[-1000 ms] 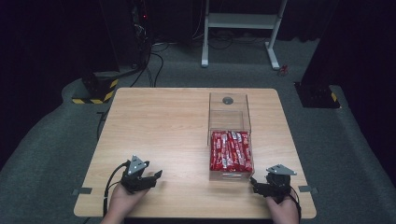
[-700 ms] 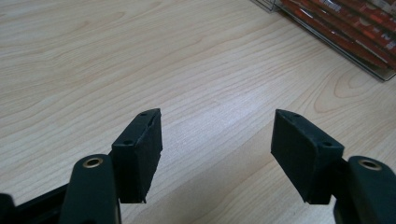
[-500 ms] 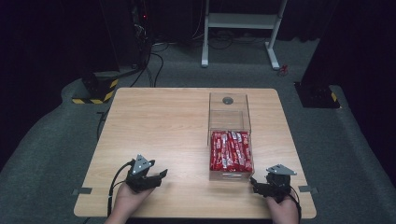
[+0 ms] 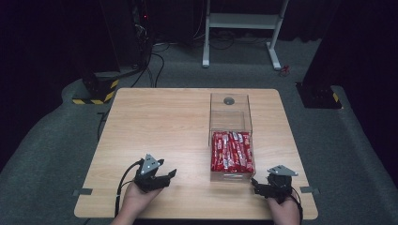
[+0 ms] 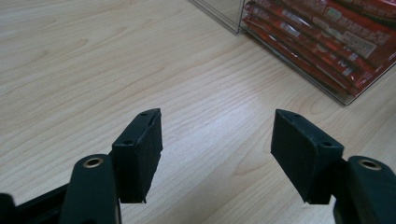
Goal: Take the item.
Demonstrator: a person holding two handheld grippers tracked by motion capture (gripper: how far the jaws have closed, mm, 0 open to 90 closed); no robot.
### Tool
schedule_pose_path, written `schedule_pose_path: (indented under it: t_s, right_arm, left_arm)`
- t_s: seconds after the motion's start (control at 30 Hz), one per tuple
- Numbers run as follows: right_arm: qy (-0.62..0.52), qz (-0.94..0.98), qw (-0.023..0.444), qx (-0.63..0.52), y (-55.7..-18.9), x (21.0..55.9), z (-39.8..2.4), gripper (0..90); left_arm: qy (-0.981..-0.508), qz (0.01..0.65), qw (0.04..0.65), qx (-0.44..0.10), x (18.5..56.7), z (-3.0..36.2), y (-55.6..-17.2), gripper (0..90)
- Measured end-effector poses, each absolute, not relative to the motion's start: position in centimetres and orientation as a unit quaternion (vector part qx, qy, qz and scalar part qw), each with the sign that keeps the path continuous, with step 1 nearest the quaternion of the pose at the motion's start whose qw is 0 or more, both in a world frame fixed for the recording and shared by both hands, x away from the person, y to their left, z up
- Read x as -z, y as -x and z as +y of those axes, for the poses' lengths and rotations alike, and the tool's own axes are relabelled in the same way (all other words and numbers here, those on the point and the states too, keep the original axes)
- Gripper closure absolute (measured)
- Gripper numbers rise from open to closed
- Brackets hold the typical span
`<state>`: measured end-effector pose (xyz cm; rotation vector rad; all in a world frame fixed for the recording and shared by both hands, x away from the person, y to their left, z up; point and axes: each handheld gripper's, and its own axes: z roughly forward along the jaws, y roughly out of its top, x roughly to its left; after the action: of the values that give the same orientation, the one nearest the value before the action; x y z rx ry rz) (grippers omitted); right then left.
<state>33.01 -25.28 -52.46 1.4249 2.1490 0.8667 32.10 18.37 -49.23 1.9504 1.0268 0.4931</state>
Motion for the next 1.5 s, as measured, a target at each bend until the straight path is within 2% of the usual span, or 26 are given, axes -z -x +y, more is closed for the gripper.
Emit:
schedule_pose_path:
  t_s: [0.6, 1.5]
  right_arm:
    - [-0.504, 0.778, 0.205, -0.314, -33.1, 52.4, -25.2, 8.1]
    - [-0.503, 0.778, 0.206, -0.314, -33.1, 52.5, -25.2, 8.0]
  left_arm:
    - [-0.776, 0.382, 0.461, -0.197, 47.6, 17.0, -31.7, 34.1]
    - [-0.778, 0.366, 0.472, -0.195, 45.6, 15.9, -31.5, 34.1]
